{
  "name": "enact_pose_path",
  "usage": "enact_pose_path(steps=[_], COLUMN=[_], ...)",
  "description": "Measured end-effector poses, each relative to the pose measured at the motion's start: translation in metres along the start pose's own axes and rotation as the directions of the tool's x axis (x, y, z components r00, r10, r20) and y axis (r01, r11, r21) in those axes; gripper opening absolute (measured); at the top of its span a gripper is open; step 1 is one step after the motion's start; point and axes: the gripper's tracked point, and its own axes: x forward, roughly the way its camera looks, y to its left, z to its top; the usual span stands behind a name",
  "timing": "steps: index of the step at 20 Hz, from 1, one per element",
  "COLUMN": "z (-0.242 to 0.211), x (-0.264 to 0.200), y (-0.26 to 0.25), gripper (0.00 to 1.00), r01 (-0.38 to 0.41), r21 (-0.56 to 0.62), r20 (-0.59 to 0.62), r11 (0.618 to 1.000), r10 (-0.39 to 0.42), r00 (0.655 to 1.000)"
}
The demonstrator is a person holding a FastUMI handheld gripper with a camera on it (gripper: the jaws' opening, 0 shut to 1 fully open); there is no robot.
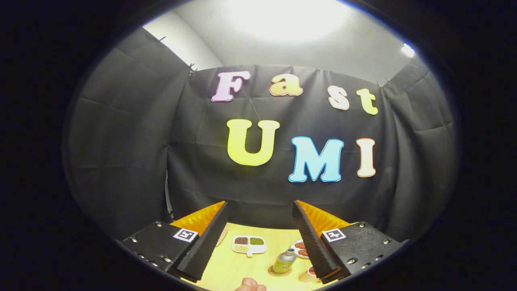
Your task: Take the bottle from table, then pour the juice into the cup, finally place the bottle on the coaster
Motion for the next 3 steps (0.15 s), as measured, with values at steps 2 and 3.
enact_pose_path(steps=[2, 3], z=[-0.007, -0.012], x=[0.001, 0.002], y=[-0.01, -0.016], gripper=[0.97, 0.97], r01=[0.013, 0.02], r21=[0.022, 0.039], r20=[-0.002, -0.006], r11=[1.0, 0.999], r10=[-0.013, -0.02], r00=[1.0, 1.0])
